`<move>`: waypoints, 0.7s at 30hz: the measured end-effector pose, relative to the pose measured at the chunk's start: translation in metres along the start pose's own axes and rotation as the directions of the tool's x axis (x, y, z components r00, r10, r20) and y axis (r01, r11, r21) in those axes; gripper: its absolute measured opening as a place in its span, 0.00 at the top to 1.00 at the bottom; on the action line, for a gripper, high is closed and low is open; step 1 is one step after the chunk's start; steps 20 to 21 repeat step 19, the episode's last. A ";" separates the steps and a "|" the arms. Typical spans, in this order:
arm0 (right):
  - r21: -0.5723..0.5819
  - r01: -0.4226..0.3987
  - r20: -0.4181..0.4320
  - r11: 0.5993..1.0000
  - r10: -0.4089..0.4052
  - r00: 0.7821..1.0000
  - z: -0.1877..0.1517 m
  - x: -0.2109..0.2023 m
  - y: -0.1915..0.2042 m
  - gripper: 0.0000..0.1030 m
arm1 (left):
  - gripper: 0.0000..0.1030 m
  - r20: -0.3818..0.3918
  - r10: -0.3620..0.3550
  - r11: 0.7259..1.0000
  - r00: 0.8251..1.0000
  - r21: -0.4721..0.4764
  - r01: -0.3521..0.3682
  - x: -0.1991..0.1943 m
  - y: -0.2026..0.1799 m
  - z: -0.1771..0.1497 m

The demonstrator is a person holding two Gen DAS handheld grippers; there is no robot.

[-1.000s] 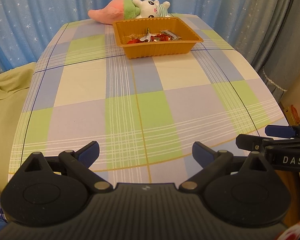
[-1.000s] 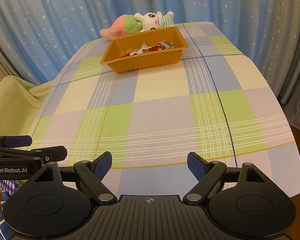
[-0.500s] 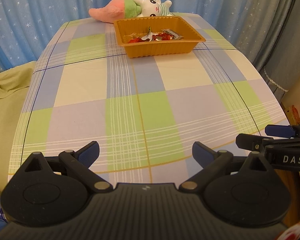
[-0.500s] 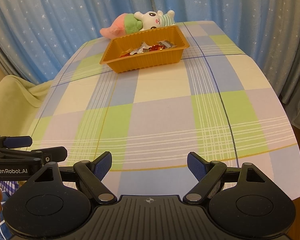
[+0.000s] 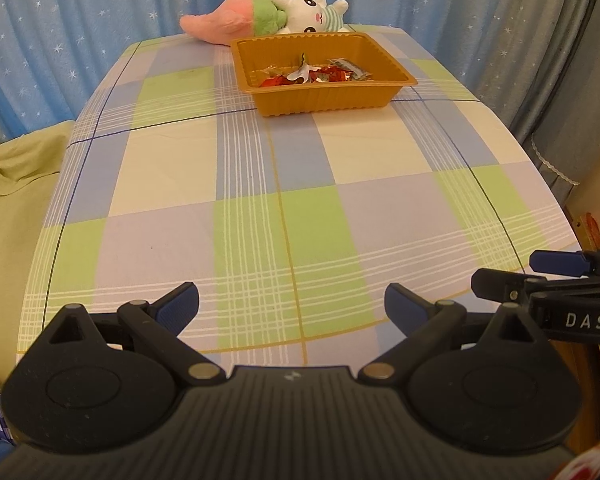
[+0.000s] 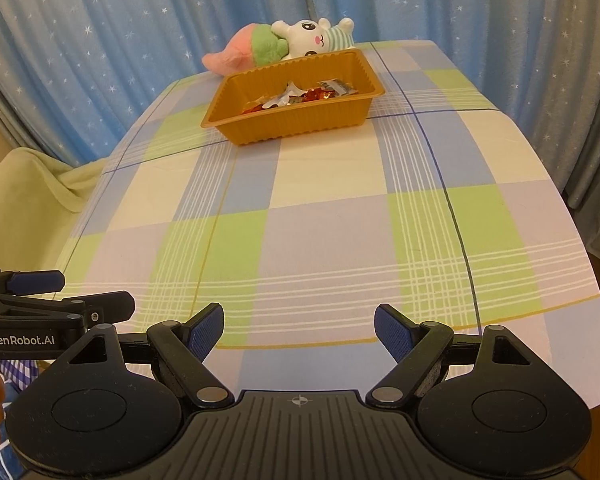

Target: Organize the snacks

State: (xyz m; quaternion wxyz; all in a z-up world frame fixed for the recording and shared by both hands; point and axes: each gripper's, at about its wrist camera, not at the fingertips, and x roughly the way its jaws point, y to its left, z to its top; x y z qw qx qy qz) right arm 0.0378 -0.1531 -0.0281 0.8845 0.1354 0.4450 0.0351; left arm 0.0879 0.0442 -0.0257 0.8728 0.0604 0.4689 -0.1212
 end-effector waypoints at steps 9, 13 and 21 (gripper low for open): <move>-0.002 -0.003 -0.007 1.000 0.003 1.000 0.005 0.003 -0.002 0.20 | 0.04 0.000 0.000 1.000 1.000 -0.001 0.000 0.001 0.000 0.002; 0.001 -0.007 -0.013 1.000 0.007 1.000 0.009 0.005 -0.004 0.20 | 0.04 -0.003 -0.002 1.000 1.000 -0.002 0.002 0.002 0.000 0.003; 0.004 -0.007 -0.022 1.000 0.007 1.000 0.015 0.009 -0.011 0.20 | 0.04 -0.015 0.000 1.000 1.000 -0.004 0.000 0.010 -0.005 0.012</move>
